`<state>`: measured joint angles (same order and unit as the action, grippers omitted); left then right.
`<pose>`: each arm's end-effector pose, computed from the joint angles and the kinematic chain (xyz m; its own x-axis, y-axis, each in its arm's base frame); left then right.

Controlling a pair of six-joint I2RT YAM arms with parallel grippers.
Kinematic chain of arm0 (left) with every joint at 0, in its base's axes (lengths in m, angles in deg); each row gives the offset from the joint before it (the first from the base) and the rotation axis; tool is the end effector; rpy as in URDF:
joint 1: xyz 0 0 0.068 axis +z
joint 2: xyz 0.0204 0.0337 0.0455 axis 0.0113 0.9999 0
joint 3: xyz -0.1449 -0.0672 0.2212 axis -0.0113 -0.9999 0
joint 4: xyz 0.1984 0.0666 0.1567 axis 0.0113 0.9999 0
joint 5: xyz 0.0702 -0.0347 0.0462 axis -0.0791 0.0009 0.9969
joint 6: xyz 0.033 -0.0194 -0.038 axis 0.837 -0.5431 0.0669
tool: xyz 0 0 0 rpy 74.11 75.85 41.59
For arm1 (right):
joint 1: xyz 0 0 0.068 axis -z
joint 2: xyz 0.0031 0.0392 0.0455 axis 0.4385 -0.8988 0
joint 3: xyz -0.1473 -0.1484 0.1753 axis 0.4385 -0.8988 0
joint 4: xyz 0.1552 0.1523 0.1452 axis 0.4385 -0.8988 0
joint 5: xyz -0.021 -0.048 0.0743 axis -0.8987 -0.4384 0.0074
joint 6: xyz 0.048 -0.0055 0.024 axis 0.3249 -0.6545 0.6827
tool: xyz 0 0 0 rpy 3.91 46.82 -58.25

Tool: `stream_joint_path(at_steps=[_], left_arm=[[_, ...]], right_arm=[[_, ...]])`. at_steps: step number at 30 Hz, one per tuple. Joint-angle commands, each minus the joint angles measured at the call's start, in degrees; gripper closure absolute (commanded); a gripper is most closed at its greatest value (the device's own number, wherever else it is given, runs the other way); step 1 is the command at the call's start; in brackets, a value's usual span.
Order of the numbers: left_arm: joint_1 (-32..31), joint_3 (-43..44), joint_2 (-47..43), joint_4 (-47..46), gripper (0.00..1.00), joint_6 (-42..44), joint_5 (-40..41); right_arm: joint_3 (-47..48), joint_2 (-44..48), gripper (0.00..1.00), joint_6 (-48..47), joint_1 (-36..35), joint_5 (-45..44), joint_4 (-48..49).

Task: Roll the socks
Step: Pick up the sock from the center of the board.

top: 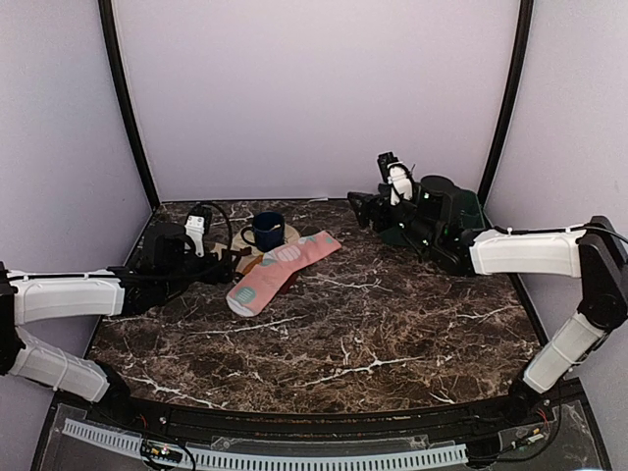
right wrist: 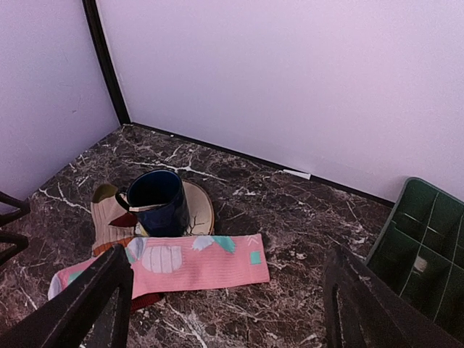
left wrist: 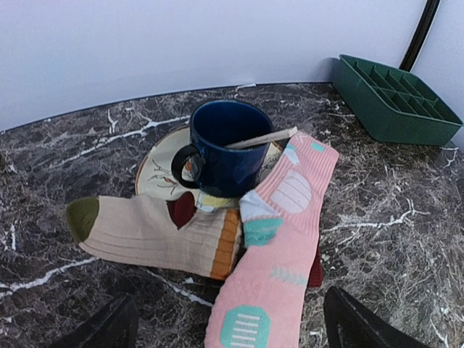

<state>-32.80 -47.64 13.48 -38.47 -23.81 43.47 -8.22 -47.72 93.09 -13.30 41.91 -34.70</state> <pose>0.2271 -0.1417 0.2309 -0.3374 -0.0336 -0.9407 0.3204 0.9356 -0.1484 0.2821 0.2269 0.2859 -0.0861 0.0937 -0.9919 -0.5567 0.8211 0.1259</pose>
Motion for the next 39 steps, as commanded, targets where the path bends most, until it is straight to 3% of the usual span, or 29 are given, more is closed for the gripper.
stream_joint_path(at_steps=[1, 10, 28, 33, 39], left_arm=[[-0.62, 1.03, 2.45, 5.77, 0.11, -4.35, -2.17], [-1.09, 3.0, 7.41, 12.72, 0.16, -16.26, -3.77], [-1.09, 5.08, 15.34, 16.24, 0.28, -23.23, -7.67], [-1.09, 5.54, 16.71, 17.06, 0.42, -23.27, -8.64], [-1.11, 5.51, 17.51, 17.63, 0.71, -22.83, -9.3]], right_arm=[[3.98, -1.56, 0.19, 1.57, -2.0, -1.48, -4.98], [4.67, -4.13, 0.28, 5.2, -4.87, -7.5, -12.76], [3.01, -5.87, 0.29, 6.96, -7.59, -9.22, -14.43], [2.9, -5.95, 0.29, 7.13, -7.93, -9.06, -14.51], [3.18, -6.35, 0.29, 6.99, -7.99, -9.01, -14.43]])
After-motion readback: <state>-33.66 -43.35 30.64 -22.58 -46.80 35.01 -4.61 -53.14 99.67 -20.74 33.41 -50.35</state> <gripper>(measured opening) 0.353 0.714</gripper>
